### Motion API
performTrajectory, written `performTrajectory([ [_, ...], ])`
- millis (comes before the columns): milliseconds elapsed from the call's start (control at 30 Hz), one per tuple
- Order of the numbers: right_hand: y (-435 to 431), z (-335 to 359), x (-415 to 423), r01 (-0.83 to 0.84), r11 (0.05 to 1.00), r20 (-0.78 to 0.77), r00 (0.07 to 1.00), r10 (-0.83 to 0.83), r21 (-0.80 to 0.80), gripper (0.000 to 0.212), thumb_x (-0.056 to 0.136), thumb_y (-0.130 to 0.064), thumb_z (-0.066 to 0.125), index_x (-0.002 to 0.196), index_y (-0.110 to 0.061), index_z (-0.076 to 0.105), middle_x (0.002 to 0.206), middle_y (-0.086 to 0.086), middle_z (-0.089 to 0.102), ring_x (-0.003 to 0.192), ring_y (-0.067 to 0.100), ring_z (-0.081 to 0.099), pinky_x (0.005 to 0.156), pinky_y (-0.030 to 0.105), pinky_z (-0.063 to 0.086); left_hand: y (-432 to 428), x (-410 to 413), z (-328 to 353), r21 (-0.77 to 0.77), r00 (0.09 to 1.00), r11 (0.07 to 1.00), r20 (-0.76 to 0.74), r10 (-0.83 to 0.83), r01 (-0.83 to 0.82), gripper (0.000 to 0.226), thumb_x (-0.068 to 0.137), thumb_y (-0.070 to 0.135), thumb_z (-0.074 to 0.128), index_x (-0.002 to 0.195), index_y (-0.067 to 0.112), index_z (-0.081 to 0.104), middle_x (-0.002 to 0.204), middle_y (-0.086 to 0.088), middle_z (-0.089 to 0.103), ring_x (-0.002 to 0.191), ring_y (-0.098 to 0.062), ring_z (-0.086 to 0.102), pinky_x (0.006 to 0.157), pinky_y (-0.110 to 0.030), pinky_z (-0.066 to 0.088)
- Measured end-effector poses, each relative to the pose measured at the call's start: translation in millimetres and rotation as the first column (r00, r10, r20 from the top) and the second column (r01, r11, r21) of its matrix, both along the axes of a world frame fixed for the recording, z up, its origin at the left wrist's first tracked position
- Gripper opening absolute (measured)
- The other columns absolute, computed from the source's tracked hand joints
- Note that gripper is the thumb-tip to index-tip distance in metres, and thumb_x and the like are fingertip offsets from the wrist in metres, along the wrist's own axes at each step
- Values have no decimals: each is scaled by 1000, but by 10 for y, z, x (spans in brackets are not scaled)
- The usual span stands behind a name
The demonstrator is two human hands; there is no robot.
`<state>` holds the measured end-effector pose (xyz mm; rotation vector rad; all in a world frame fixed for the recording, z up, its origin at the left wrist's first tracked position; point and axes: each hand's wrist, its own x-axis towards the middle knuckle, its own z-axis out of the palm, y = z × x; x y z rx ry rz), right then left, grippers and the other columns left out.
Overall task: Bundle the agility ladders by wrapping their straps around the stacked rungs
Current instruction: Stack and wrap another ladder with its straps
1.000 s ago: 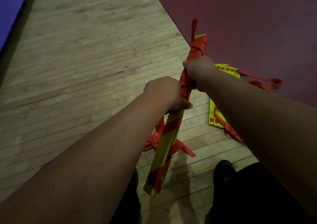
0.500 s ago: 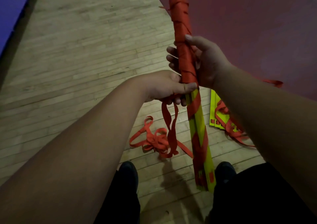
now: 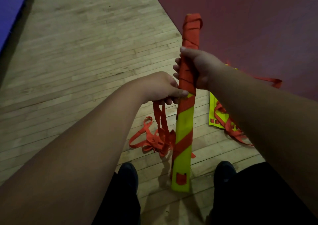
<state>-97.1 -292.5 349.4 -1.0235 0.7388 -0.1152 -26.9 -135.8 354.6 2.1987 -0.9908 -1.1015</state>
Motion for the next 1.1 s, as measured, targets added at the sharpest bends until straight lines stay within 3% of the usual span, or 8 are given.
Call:
performTrajectory([
  [200, 124, -186, 89, -29, 990, -175, 985, 5, -140, 28, 101, -35, 75, 116, -14, 65, 100, 5, 75, 81, 20, 76, 73, 43, 64, -5, -71, -76, 208, 968, 967, 171, -184, 148, 35, 95, 60, 75, 100, 26, 77, 91, 4, 79, 72, -7, 71, 63, -25, 56],
  [367, 167, -192, 133, -27, 979, -245, 969, -24, -201, 20, 105, -31, 69, 116, -15, 63, 106, 7, 76, 88, 21, 76, 81, 48, 65, -17, -131, -100, 269, 964, 958, 215, -156, 96, 51, 87, 75, 73, 92, 25, 78, 88, 3, 80, 83, -15, 76, 79, -35, 63],
  [500, 222, -147, 167, -23, 965, -364, 928, -77, -262, 9, 104, -15, 57, 109, -9, 63, 87, 7, 66, 79, 26, 69, 73, 45, 61, -54, -209, -96, 355, 937, 934, 312, -159, 40, 64, 81, 81, 75, 80, 17, 76, 78, 0, 78, 77, -18, 75, 71, -33, 59],
  [600, 232, -159, 182, -54, 958, -415, 907, -71, -280, 11, 98, -11, 60, 106, -4, 57, 96, 14, 66, 87, 34, 69, 77, 50, 62, -74, -239, -117, 361, 921, 932, 354, -163, 27, 55, 85, 71, 79, 78, 17, 70, 81, 0, 73, 78, -17, 69, 65, -33, 48],
  [700, 228, -139, 158, -90, 941, -380, 924, -44, -327, 17, 95, -12, 66, 106, -6, 55, 103, 15, 67, 94, 33, 70, 85, 48, 63, -27, -160, -87, 306, 949, 952, 302, -87, -11, 47, 84, 64, 84, 86, 17, 76, 89, -1, 75, 84, -18, 70, 73, -36, 56],
  [800, 171, -141, 94, -86, 926, -249, 968, -8, -366, 29, 94, -21, 74, 116, -8, 61, 109, 14, 73, 99, 32, 75, 86, 45, 65, 58, -30, 5, 211, 993, 977, 122, 8, -34, 39, 87, 54, 85, 94, 17, 83, 85, 0, 74, 78, -18, 66, 75, -36, 55],
  [1000, 146, -54, -33, -65, 997, 123, 990, 70, -51, 23, 98, -27, 72, 115, -13, 66, 108, 5, 78, 100, 25, 74, 96, 42, 60, 137, 63, 167, 42, 982, 997, -177, 68, -61, 22, 95, 36, 82, 101, 15, 82, 79, 2, 69, 64, -8, 57, 57, -21, 43],
  [1100, 182, -5, -26, -61, 989, 181, 983, 37, 132, 20, 99, -26, 69, 105, -7, 71, 101, 10, 77, 97, 25, 73, 104, 42, 58, 114, 47, 185, -17, 975, 996, -209, 79, -84, 22, 96, 33, 81, 102, 13, 80, 75, 3, 68, 58, -5, 54, 53, -20, 40],
])
